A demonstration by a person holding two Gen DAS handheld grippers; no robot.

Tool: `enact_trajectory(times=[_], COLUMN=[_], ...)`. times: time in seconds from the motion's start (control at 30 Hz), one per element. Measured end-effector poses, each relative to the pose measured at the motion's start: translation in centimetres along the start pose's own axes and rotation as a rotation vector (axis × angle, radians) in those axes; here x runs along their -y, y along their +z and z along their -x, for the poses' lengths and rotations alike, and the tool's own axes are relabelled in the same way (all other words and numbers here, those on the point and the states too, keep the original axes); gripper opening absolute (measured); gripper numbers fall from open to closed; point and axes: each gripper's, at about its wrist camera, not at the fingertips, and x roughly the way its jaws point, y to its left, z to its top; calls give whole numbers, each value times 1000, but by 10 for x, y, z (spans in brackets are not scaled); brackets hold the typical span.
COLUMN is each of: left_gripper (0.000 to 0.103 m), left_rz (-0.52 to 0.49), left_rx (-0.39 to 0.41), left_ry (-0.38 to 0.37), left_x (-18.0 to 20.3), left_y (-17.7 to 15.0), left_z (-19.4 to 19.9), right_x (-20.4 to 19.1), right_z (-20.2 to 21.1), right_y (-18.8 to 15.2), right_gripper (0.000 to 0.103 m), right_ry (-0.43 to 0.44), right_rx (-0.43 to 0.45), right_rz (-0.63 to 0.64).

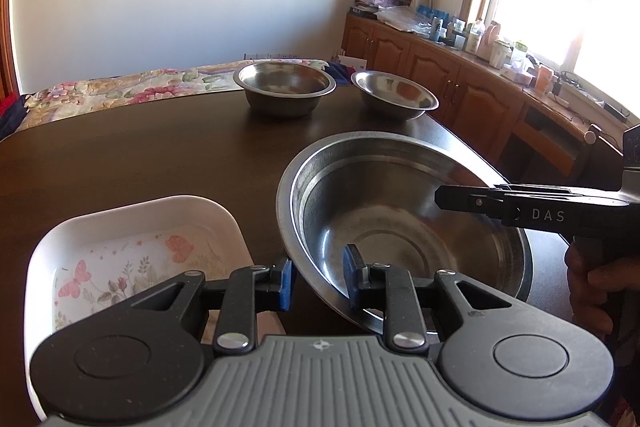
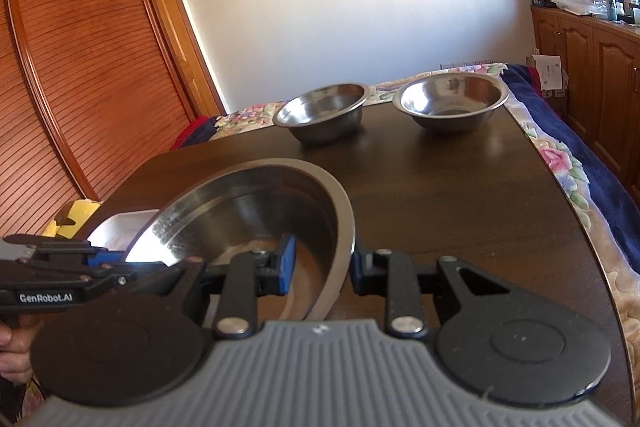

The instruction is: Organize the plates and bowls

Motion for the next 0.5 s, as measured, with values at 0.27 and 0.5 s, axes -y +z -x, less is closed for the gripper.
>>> enact_trajectory(times=[0.27, 0.5], left_gripper=[29, 29], left_rz=[-1, 2], left_rx=[4, 16], left_ry=[2, 20], left_x=[-1, -2], left_y=[-1, 0], left_z=[-2, 0], right_x=[-2, 0], right_z=[-2, 1], right_y=[-2, -2], right_gripper=[30, 32], right_ry=[0, 8], right_rx=[-2, 3], right_rz=[6, 10])
